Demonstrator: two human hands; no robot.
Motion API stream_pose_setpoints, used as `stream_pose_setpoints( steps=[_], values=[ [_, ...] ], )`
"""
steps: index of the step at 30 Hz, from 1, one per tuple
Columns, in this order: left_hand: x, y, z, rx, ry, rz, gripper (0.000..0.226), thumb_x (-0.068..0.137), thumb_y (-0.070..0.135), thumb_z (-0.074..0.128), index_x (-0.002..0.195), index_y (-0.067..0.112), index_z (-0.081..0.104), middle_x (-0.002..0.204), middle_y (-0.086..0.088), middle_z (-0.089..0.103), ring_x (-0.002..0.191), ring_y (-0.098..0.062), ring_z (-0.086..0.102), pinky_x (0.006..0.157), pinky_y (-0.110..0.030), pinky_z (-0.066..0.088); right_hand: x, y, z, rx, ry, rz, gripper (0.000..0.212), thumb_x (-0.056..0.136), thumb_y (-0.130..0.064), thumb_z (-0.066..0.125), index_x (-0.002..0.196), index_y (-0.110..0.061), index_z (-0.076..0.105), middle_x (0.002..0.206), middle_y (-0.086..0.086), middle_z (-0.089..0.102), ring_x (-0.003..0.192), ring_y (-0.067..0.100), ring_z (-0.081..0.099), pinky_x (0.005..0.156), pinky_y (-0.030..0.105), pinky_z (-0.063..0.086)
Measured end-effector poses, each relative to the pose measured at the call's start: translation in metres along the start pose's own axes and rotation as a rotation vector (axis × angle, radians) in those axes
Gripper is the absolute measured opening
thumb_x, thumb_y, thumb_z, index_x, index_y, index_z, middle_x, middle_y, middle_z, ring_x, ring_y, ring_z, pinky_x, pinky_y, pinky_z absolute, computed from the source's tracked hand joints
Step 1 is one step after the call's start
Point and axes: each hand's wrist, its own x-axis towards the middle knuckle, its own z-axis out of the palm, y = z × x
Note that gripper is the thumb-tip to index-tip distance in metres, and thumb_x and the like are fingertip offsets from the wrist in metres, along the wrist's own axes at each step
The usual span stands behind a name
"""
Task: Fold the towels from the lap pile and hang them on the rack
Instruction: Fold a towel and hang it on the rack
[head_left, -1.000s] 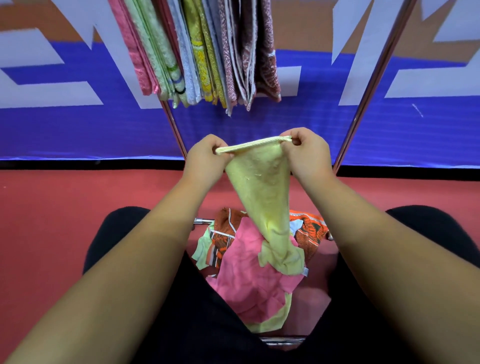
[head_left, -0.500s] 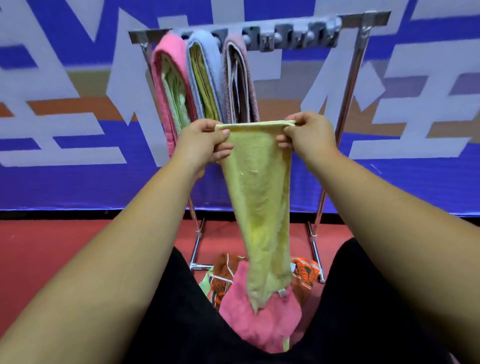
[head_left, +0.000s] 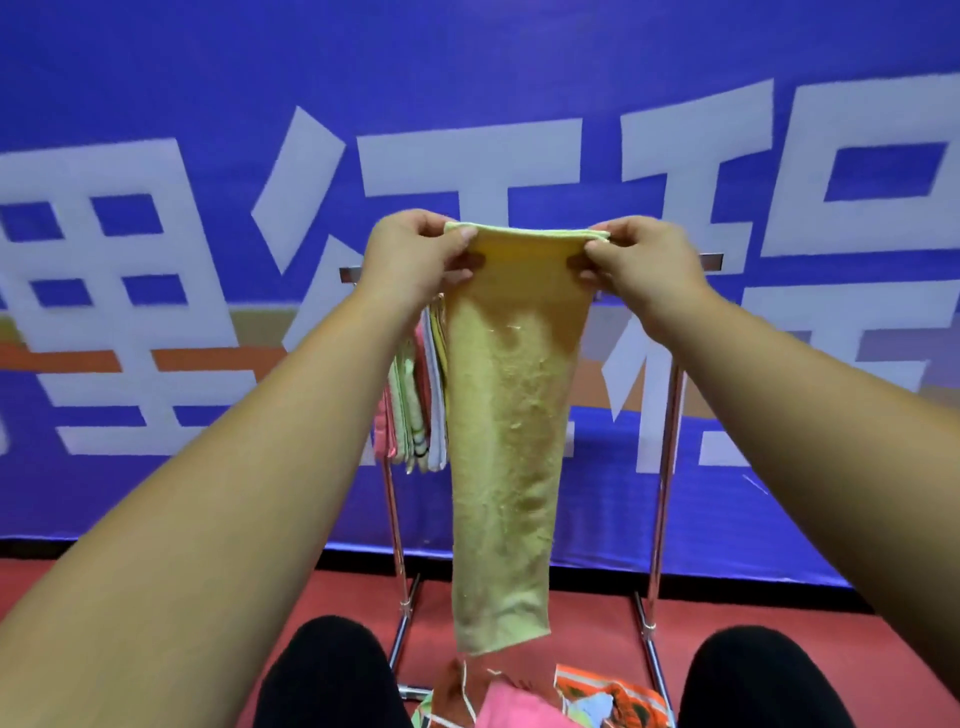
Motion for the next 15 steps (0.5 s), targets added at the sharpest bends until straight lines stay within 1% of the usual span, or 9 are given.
stream_pose_setpoints(
  steps=[3, 4, 6, 7, 9, 10, 13, 15],
  values=[
    [0.007, 0.023, -0.004, -0.038, 0.006, 0.002, 0.010, 0.100, 0.014, 0.074, 0.101, 0.005, 0.070, 0.101, -0.019, 0.075, 0.087, -0.024, 0.081, 0.076, -0.033, 0.067, 0.010, -0.022, -0.002, 0.069, -0.017, -0.019, 0.009, 0.103, -0.006, 0.068, 0.098, -0.011, 0.074, 0.099, 0.013, 0.077, 0.081, 0.015, 0.080, 0.075, 0.022, 0.063],
    [0.009, 0.030, -0.005, -0.052, 0.009, 0.000, 0.009, 0.100, 0.014, 0.073, 0.100, 0.006, 0.069, 0.099, -0.019, 0.075, 0.083, -0.023, 0.080, 0.070, -0.030, 0.066, 0.013, -0.029, -0.002, 0.092, -0.018, -0.022, 0.008, 0.103, -0.007, 0.068, 0.097, -0.010, 0.074, 0.098, 0.014, 0.077, 0.082, 0.017, 0.080, 0.076, 0.023, 0.063],
    [0.012, 0.045, -0.010, -0.051, 0.025, -0.015, 0.013, 0.101, 0.015, 0.073, 0.107, 0.005, 0.069, 0.099, -0.019, 0.077, 0.076, -0.020, 0.079, 0.058, -0.024, 0.062, 0.020, -0.040, -0.002, 0.121, -0.025, -0.029, 0.007, 0.103, -0.008, 0.069, 0.101, -0.003, 0.073, 0.094, 0.018, 0.076, 0.082, 0.021, 0.080, 0.079, 0.029, 0.065],
    [0.013, 0.051, -0.012, -0.053, 0.033, -0.026, 0.017, 0.101, 0.015, 0.073, 0.113, 0.004, 0.069, 0.101, -0.020, 0.078, 0.076, -0.021, 0.080, 0.058, -0.025, 0.062, 0.023, -0.046, -0.001, 0.124, -0.022, -0.028, 0.009, 0.103, -0.008, 0.069, 0.104, 0.000, 0.073, 0.091, 0.018, 0.076, 0.080, 0.023, 0.079, 0.079, 0.032, 0.066],
    [0.016, 0.063, -0.017, -0.100, 0.049, -0.038, 0.025, 0.099, 0.013, 0.075, 0.120, 0.002, 0.067, 0.102, -0.020, 0.079, 0.083, -0.024, 0.081, 0.067, -0.029, 0.066, 0.029, -0.057, 0.000, 0.113, -0.012, -0.034, 0.012, 0.102, -0.010, 0.071, 0.105, 0.001, 0.073, 0.086, 0.017, 0.075, 0.077, 0.024, 0.078, 0.078, 0.035, 0.066],
    [0.017, 0.068, -0.019, -0.131, 0.057, -0.046, 0.027, 0.098, 0.012, 0.076, 0.121, 0.002, 0.067, 0.100, -0.019, 0.079, 0.083, -0.024, 0.081, 0.068, -0.027, 0.066, 0.030, -0.064, 0.001, 0.103, -0.011, -0.043, 0.012, 0.101, -0.011, 0.071, 0.105, 0.001, 0.073, 0.084, 0.016, 0.075, 0.075, 0.023, 0.077, 0.077, 0.036, 0.066],
    [0.020, 0.082, -0.025, -0.156, 0.055, -0.055, 0.020, 0.095, 0.011, 0.079, 0.114, 0.008, 0.073, 0.096, -0.013, 0.079, 0.077, -0.018, 0.078, 0.059, -0.022, 0.060, 0.032, -0.084, 0.000, 0.083, -0.010, -0.069, 0.015, 0.101, -0.011, 0.072, 0.107, 0.003, 0.072, 0.081, 0.013, 0.069, 0.060, 0.013, 0.069, 0.067, 0.031, 0.066],
    [0.022, 0.087, -0.029, -0.129, 0.051, -0.055, 0.019, 0.093, 0.014, 0.081, 0.111, 0.013, 0.076, 0.094, -0.007, 0.079, 0.073, -0.013, 0.075, 0.053, -0.020, 0.053, 0.035, -0.093, -0.001, 0.020, 0.006, -0.088, 0.015, 0.100, -0.016, 0.074, 0.105, -0.002, 0.075, 0.076, 0.009, 0.067, 0.057, 0.013, 0.063, 0.061, 0.032, 0.061]
  ],
)
